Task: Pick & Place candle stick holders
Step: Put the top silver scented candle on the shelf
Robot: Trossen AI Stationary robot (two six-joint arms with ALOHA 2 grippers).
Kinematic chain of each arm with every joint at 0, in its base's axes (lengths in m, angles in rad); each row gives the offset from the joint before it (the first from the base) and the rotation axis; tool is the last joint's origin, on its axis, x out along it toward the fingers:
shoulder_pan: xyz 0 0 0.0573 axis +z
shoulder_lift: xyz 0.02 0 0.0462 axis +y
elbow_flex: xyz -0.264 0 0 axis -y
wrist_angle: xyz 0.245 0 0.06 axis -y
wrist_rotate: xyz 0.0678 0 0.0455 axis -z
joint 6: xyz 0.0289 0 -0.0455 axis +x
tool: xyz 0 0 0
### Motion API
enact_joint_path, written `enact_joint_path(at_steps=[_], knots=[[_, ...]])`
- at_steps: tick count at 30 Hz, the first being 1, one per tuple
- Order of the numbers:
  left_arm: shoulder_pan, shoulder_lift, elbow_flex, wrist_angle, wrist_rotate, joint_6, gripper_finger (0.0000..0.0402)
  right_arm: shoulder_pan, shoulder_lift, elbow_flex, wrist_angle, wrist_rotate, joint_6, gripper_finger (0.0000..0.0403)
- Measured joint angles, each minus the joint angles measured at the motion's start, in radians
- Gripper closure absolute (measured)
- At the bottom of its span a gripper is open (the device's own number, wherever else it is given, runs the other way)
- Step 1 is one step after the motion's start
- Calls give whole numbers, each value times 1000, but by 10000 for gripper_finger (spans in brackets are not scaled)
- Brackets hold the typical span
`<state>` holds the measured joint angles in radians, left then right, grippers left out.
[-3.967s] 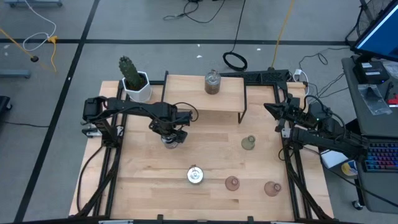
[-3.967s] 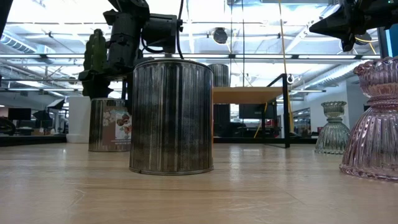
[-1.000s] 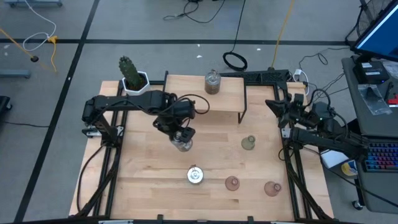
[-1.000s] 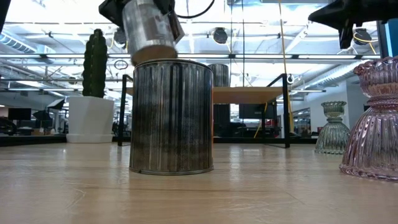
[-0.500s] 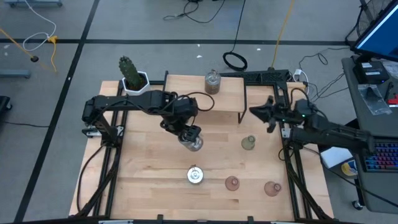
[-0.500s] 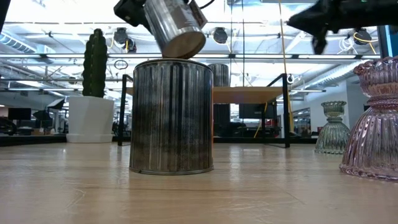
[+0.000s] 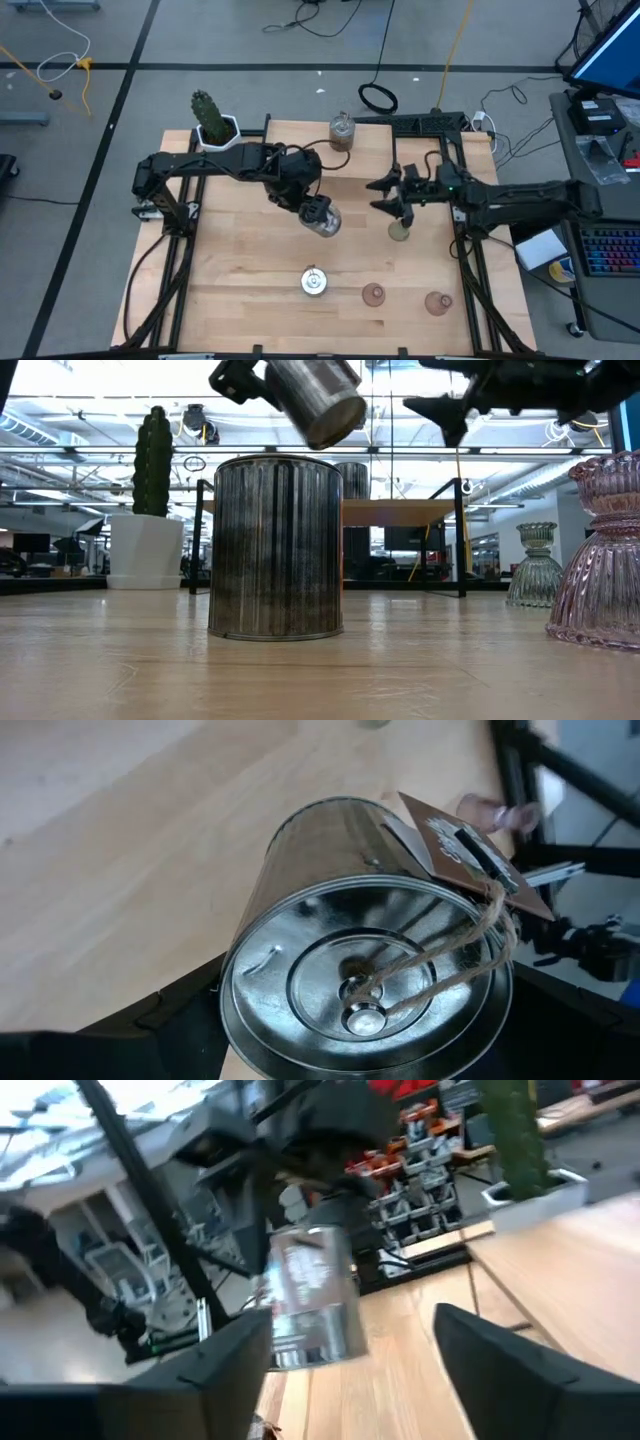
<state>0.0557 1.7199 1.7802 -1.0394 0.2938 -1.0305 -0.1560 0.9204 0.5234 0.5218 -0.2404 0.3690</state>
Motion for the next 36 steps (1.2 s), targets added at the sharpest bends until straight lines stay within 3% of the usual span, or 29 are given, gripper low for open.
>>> enact_joint_path(at_steps=[6,15,36], knots=[[19,0,0,56,1,27,46,64,106,144,-88,13,-193,67],[24,0,0,61,2,61,46,108,226,395,-492,207,-424,49],[24,0,-2,89,-10,95,46,166,449,596,-626,183,-301,48]])
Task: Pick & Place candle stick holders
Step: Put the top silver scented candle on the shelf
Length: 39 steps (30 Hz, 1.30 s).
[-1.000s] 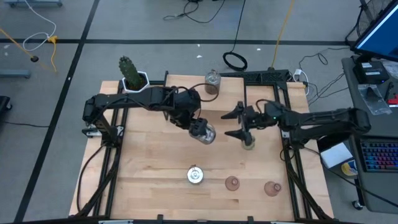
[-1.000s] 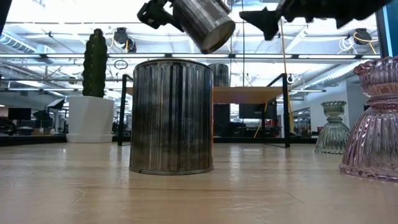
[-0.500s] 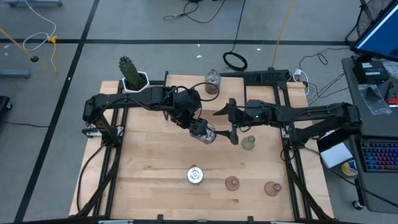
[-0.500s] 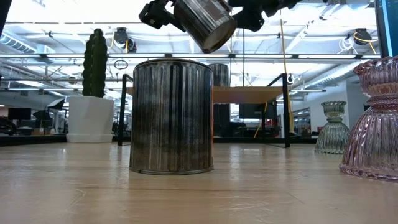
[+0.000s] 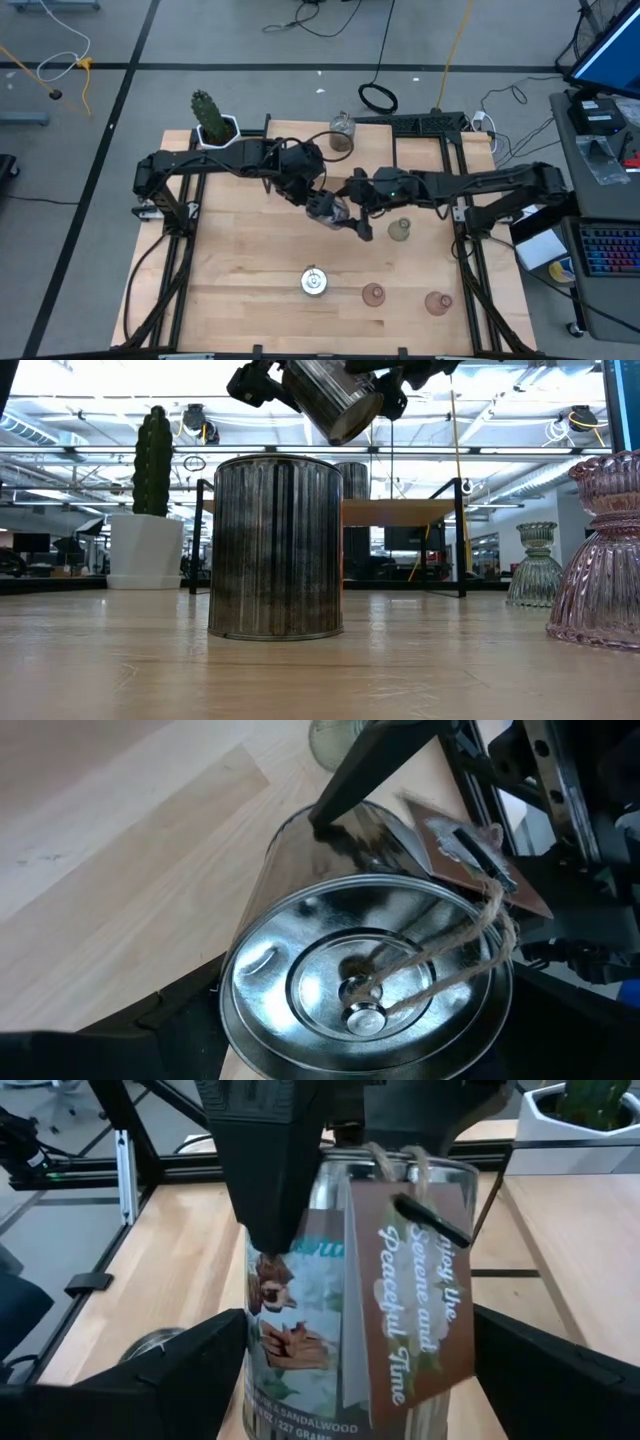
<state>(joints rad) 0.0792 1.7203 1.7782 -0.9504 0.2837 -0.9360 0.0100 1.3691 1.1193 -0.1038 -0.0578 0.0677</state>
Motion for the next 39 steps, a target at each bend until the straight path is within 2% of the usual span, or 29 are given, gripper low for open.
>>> enact_joint_path(at_steps=[11,17,31,39], knots=[[-3,-1,0,-1,-10,0,46,-1,21,22,13,2,2,50],[-8,-1,0,-9,-33,0,46,-14,37,24,18,48,14,49],[-26,1,0,-48,-41,-15,46,-31,90,26,55,45,27,48],[-27,-1,0,-74,-27,-8,46,-33,108,24,115,8,20,48]])
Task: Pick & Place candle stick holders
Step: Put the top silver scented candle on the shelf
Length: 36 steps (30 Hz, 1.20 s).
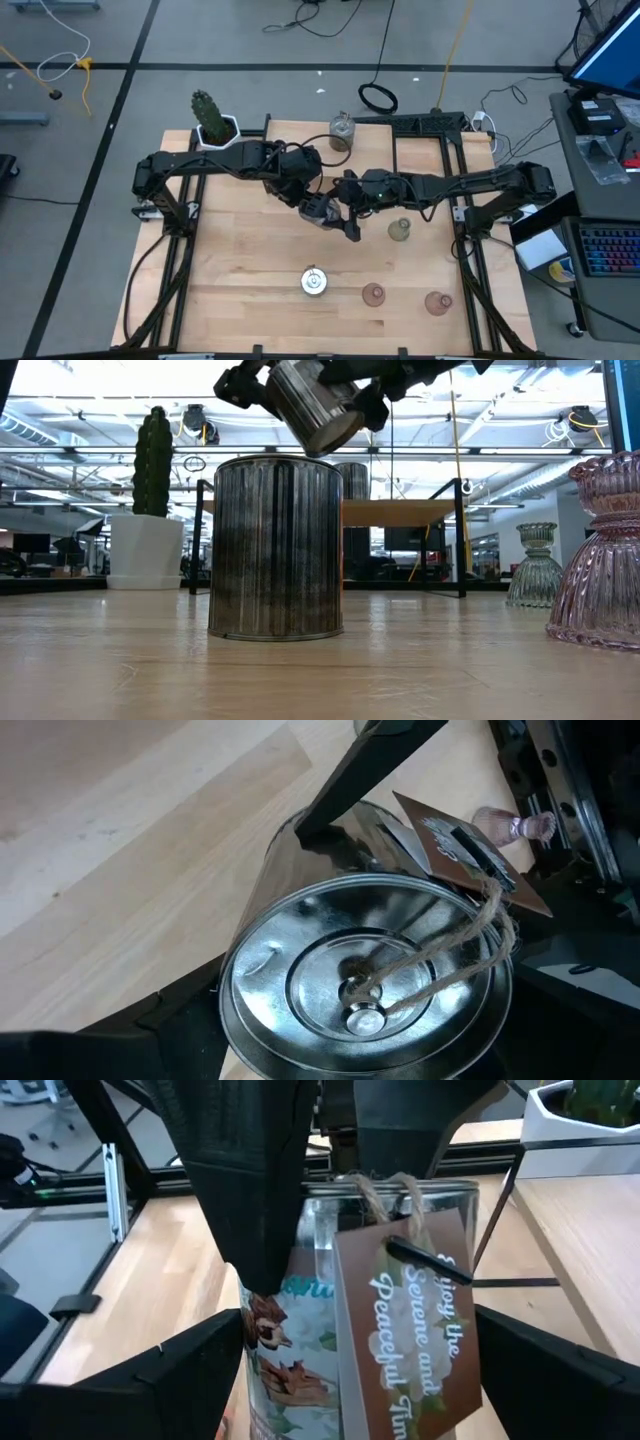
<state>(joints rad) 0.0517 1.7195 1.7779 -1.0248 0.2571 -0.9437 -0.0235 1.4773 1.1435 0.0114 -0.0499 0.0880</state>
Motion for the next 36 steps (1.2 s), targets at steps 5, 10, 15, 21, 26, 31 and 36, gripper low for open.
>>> enact_joint_path(at_steps=[5,10,15,21,26,31,36], knots=[[0,0,1,-10,-4,2,46,-1,1,0,7,-1,-34,48],[-1,0,1,-11,-4,2,46,-1,1,0,8,-3,-33,48],[-1,0,1,-11,-4,0,46,-1,1,0,7,-4,-36,48],[-1,0,2,-11,-4,0,46,-1,0,0,11,-5,-21,48],[-1,0,2,-10,0,-3,46,-2,0,0,14,-30,-23,43],[-3,2,6,70,18,16,46,-2,1,0,49,-38,-24,7],[-5,2,6,123,25,14,46,-2,0,0,55,-50,-29,5]])
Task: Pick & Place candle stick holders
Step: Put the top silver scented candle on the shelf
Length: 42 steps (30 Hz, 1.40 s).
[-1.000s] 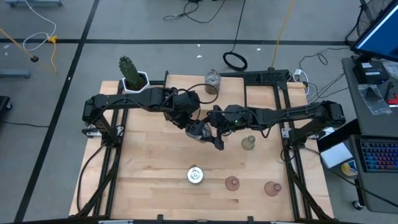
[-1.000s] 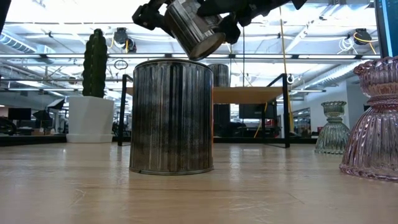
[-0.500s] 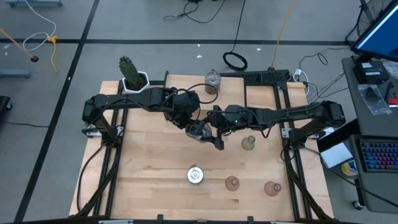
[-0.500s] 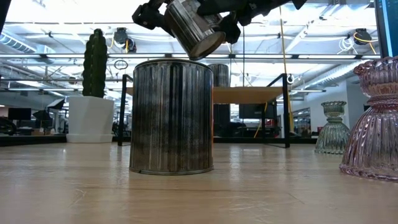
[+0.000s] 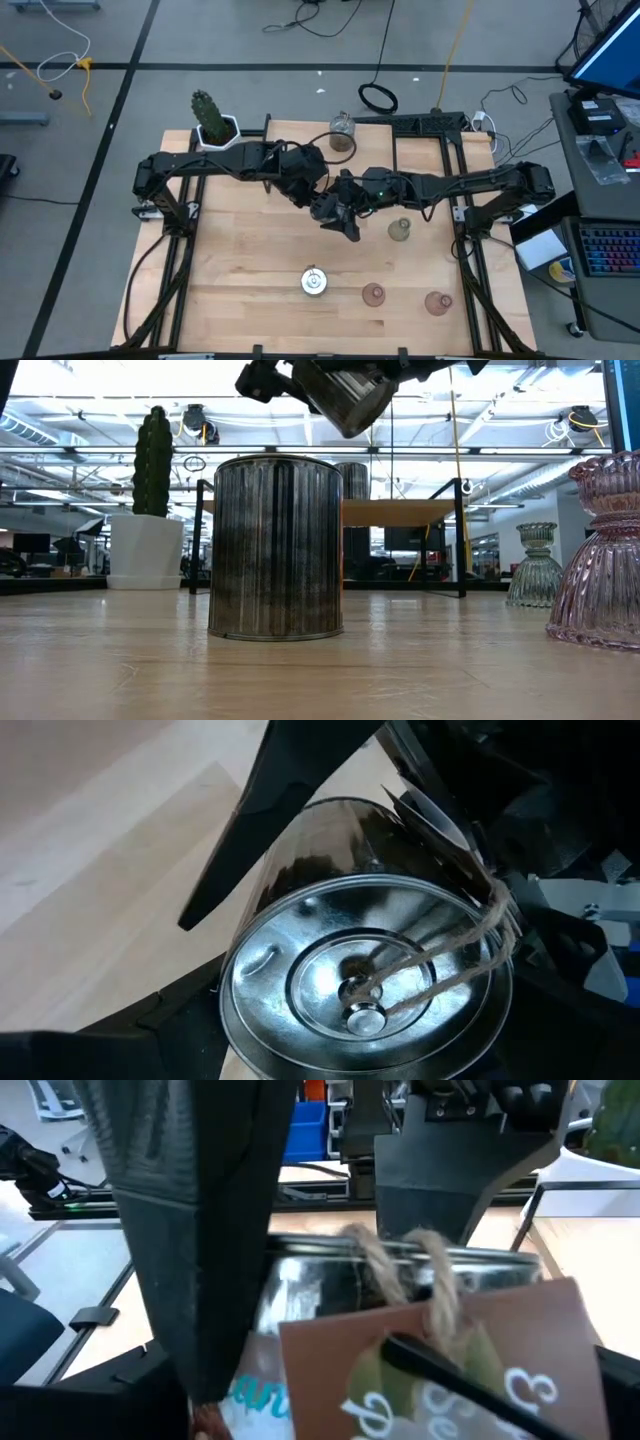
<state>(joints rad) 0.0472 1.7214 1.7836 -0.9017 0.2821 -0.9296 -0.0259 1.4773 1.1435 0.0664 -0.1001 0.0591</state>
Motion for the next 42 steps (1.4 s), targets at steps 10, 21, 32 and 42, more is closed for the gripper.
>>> enact_joint_path(at_steps=[10,21,32,42], knots=[[-1,0,0,-11,10,-6,46,-2,1,0,-3,-108,-44,4],[-6,0,-2,-31,20,-7,46,-1,1,0,-11,-192,-66,4],[-16,0,-3,-39,11,-16,46,0,1,0,-3,-191,-13,6],[-15,0,-3,-38,7,-17,46,1,0,0,-28,-173,13,10]])
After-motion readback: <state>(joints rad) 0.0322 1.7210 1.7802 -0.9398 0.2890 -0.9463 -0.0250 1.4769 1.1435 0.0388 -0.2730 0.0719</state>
